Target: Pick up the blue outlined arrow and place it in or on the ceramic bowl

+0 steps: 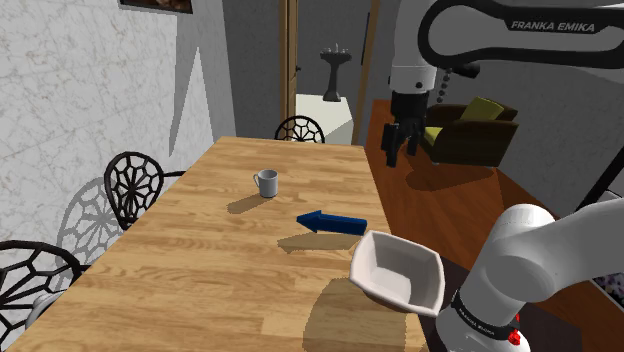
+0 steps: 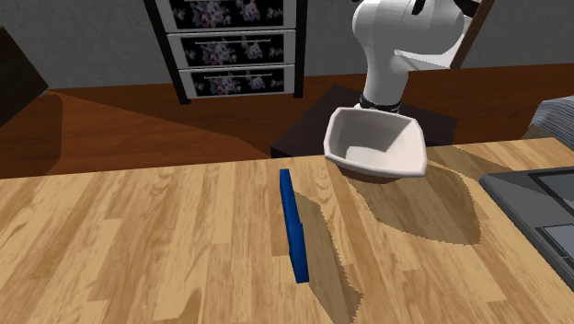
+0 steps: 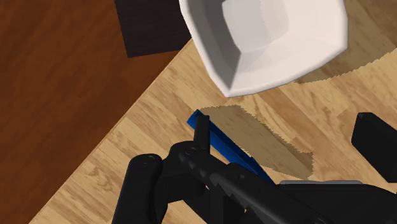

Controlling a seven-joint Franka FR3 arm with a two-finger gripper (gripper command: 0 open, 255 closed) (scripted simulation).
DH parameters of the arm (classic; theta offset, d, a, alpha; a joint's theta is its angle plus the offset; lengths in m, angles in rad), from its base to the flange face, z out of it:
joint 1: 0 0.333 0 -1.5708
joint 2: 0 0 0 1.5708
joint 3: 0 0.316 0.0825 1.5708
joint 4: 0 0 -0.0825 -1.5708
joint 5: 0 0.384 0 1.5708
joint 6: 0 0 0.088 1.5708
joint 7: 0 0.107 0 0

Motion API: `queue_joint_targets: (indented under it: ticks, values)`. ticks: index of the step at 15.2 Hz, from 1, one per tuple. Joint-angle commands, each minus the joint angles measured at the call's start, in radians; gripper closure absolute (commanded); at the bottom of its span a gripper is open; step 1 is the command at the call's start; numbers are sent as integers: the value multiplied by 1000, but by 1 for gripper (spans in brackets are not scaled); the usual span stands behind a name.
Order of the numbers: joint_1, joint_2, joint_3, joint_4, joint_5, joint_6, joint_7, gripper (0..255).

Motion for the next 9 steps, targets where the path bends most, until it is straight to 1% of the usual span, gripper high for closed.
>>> queue_joint_targets:
  ticks: [1, 5, 9]
  values:
    - [0, 0, 0, 0, 0, 0, 0, 0]
    - [-3, 97, -20, -42, -2, 127, -27, 0]
    - [-4, 214, -39, -61, -2, 251, -54, 0]
